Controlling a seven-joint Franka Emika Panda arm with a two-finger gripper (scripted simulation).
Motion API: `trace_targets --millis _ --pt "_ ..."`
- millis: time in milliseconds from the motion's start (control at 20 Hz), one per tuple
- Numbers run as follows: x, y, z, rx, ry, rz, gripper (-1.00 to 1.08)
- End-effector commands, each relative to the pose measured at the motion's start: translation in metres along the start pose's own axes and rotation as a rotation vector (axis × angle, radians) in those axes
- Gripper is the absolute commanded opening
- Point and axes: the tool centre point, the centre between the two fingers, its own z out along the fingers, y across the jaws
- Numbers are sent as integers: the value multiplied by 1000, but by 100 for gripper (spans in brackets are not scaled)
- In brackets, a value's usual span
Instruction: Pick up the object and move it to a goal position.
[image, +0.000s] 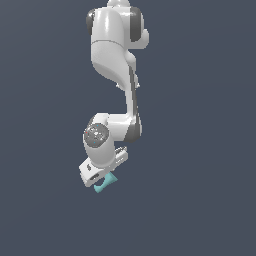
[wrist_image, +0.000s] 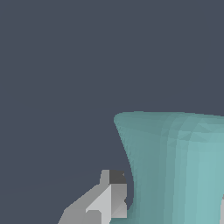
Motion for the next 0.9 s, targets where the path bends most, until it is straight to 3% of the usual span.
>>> trace_targets --millis 0,400,850 --pt "1 -4 -4 0 0 0 -100" --pt "4 -34 -31 1 -1 -1 -100" --pt "13 -99 -93 4 -5 -1 -100"
